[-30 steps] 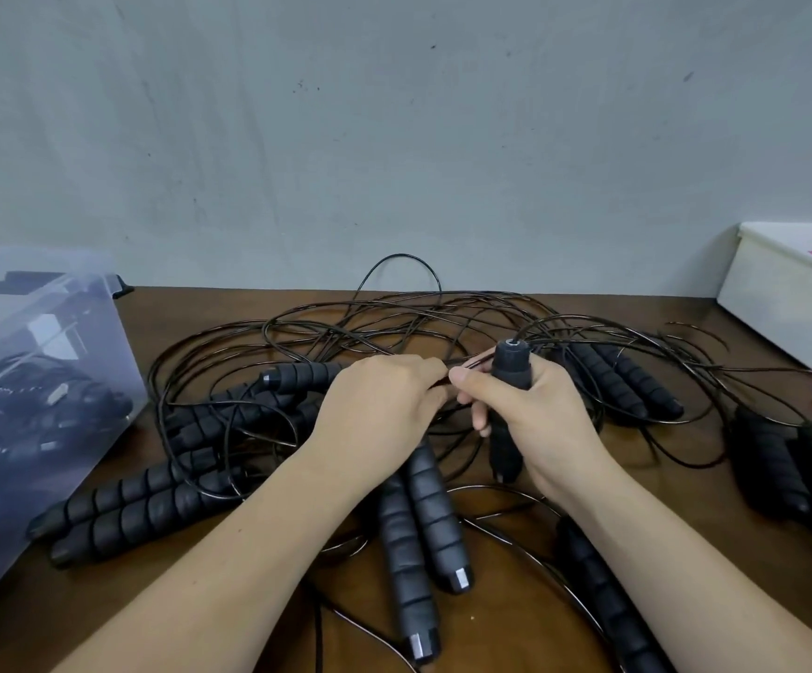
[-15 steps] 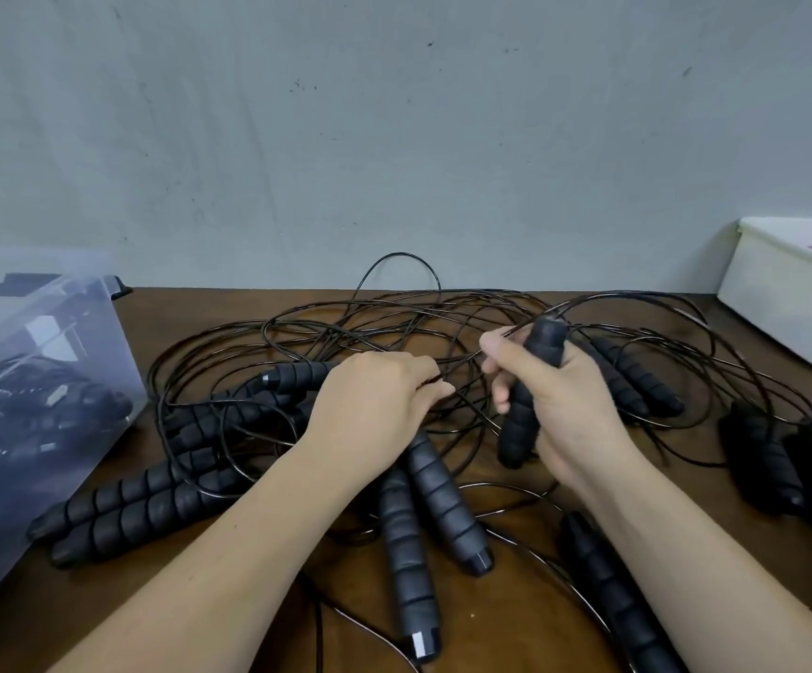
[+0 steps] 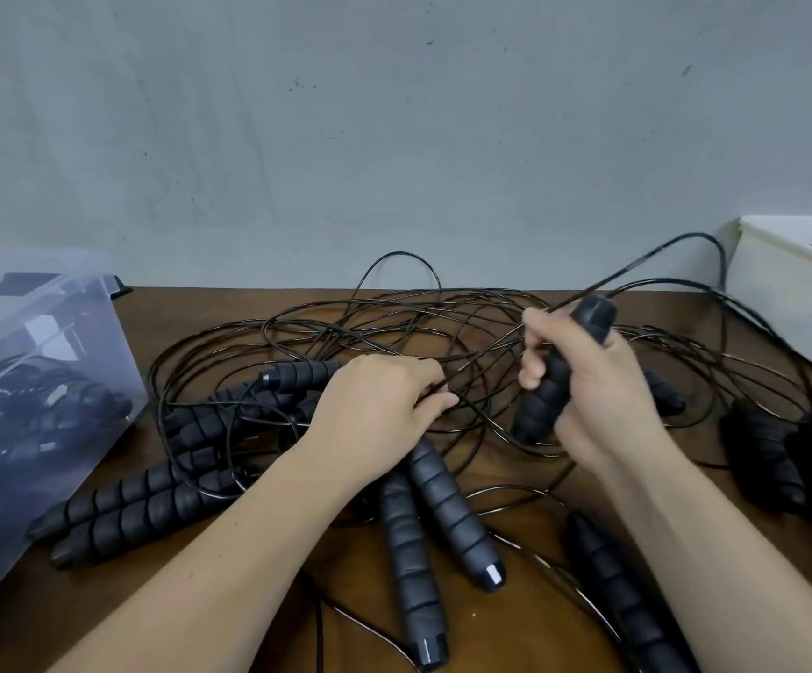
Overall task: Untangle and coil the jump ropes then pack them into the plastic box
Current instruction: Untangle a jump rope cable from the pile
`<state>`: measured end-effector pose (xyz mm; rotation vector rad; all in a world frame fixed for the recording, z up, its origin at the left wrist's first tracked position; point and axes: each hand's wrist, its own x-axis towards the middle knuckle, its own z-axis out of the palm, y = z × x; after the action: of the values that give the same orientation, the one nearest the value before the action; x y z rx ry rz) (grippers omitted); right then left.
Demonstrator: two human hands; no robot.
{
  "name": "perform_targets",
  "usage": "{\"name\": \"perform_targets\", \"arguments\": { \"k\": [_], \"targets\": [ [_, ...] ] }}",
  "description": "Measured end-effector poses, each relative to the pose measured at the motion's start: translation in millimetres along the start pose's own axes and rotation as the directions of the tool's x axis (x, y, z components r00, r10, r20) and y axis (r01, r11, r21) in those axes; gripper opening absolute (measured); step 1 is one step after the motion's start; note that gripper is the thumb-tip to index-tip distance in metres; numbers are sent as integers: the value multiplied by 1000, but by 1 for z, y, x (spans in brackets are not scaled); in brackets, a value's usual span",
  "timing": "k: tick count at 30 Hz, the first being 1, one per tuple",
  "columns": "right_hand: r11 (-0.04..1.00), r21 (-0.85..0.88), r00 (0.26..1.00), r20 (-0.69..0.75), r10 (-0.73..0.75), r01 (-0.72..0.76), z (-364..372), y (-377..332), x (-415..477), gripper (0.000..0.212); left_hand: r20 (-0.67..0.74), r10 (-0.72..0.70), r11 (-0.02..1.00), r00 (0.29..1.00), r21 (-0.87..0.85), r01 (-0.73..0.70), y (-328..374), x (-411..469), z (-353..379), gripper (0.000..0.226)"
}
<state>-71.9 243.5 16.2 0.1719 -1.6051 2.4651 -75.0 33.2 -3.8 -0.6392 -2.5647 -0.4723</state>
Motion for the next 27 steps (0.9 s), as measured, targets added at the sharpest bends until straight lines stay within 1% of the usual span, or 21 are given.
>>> {"name": "perform_targets", "arguments": {
  "k": [3,6,8,10,13,16,18,21,23,25,27],
  "targets": [
    [1000,8,999,-39,-23,23,-3,2,2,27,15,-1,1000,1000,3,1,0,0,-1,34],
    [998,-67,998,-54,-18,15,-1,11,2,21,28,0,1000,1000,4,0,0,1,-2,39],
    [993,-119,1000,-20,-7,5,1,15,0,20,7,12,1000,1000,-9,-12,0,1,-2,40],
    [981,-196,998,49,28,-18,4,22,-4,17,-26,34,999,999,-8,-34,2,1,-1,40],
    [951,-310,985,161,65,-12,9,31,-12,20,-32,59,998,998,24,-58,3,-1,1,32],
    [938,-347,985,158,72,-12,11,31,-13,15,-15,48,999,999,16,-48,2,-1,0,38],
    [933,-360,987,148,68,-11,9,31,-12,15,-19,49,999,999,10,-49,3,-1,0,36],
    [934,-356,987,153,47,11,9,30,-13,16,-27,53,998,998,-21,-53,4,-2,0,22],
    [951,-309,991,130,7,34,10,26,-12,15,-55,54,997,997,-44,-56,5,-2,-1,23],
    [984,-172,998,55,-30,39,6,16,-7,23,-35,42,998,998,-38,-44,6,-2,-2,22],
    [998,-47,999,4,-34,35,2,7,-1,28,15,9,1000,1000,-3,-9,6,-3,-2,21]
  ]
}}
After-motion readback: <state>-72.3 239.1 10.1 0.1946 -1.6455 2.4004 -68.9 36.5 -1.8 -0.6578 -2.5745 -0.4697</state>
